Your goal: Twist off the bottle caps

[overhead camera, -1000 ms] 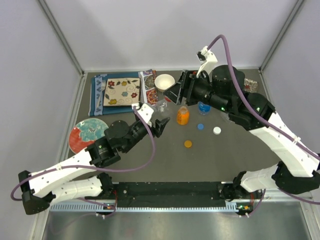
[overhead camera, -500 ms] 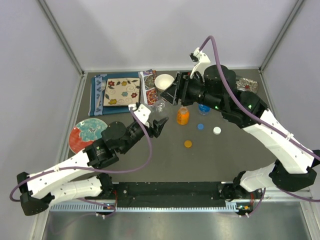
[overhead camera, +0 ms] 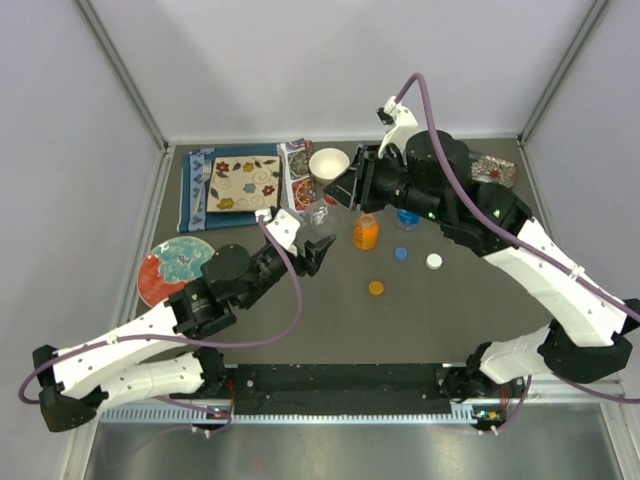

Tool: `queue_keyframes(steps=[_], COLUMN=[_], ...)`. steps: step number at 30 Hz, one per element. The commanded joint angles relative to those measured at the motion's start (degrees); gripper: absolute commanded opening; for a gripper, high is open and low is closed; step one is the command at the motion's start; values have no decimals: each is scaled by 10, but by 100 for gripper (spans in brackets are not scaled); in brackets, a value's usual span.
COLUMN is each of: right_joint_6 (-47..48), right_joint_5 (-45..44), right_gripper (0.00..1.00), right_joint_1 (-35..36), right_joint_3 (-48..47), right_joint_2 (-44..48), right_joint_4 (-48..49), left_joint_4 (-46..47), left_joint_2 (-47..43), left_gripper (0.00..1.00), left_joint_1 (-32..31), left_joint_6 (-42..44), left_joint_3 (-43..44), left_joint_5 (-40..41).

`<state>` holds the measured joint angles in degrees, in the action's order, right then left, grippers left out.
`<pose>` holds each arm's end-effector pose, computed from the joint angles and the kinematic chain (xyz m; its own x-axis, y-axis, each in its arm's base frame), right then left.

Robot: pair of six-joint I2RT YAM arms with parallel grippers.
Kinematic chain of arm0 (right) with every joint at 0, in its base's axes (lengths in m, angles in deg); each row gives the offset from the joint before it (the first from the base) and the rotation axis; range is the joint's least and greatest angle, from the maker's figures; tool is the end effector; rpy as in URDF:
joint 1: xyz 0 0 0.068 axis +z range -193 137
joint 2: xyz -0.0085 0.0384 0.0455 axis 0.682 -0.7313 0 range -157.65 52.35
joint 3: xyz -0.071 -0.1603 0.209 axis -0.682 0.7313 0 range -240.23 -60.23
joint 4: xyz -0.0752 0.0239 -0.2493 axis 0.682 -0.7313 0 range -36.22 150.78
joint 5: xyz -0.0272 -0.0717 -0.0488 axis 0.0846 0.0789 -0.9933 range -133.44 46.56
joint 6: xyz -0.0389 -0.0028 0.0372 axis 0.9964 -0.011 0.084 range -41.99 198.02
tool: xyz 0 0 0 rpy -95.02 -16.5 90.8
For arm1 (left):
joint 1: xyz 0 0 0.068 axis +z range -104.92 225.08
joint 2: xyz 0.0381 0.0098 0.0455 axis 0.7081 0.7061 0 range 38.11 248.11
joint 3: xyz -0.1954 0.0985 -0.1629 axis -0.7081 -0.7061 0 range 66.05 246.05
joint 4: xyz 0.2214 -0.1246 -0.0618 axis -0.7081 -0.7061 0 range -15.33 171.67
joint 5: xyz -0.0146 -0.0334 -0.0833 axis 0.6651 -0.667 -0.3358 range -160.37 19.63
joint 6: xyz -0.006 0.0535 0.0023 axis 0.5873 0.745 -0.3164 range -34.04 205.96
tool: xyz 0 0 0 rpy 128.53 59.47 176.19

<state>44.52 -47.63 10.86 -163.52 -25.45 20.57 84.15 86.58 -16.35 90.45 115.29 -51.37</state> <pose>0.1587 0.2128 0.5034 -0.5465 0.1850 -0.8168 -0.5542 0.6513 0.5183 0.1042 -0.1672 0.3806 0.0797 0.0083 -0.9968 0.6708 0.7392 0.0598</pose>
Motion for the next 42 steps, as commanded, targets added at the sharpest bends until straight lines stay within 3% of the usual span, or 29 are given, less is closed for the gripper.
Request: queue_keyframes(steps=[1,2,6,14,18,24,31,42], right_joint_6=[27,37,134,280,332,359,365,369], right_joint_5=[33,38,134,342,443,555,646,681], right_gripper=[5,0,0,0,0,0,0,0], right_joint_1=[6,6,6,6,5,5,5,5], right_joint_3=[6,4,-13,4,33,46,55,51], right_joint_2=[10,14,29,85,116,148,180,204], right_joint_4=[10,10,17,18,24,29,30,29], left_joint_4=[34,37,22,-23,8,86,153,173], left_joint_2=[-17,-21,-43,-18,5,37,70,89], left_gripper=[41,41,47,41,41,41,42,43], left_joint_1=[-3,-3,3,89,121,141,151,171], left_joint_6=[-1,-2,-21,-135,-212,-294,-359,-375], left_joint_3=[1,0,7,84,101,100,103,88], left_joint_5=[-17,-29,-122,-551,-672,-770,-829,-841])
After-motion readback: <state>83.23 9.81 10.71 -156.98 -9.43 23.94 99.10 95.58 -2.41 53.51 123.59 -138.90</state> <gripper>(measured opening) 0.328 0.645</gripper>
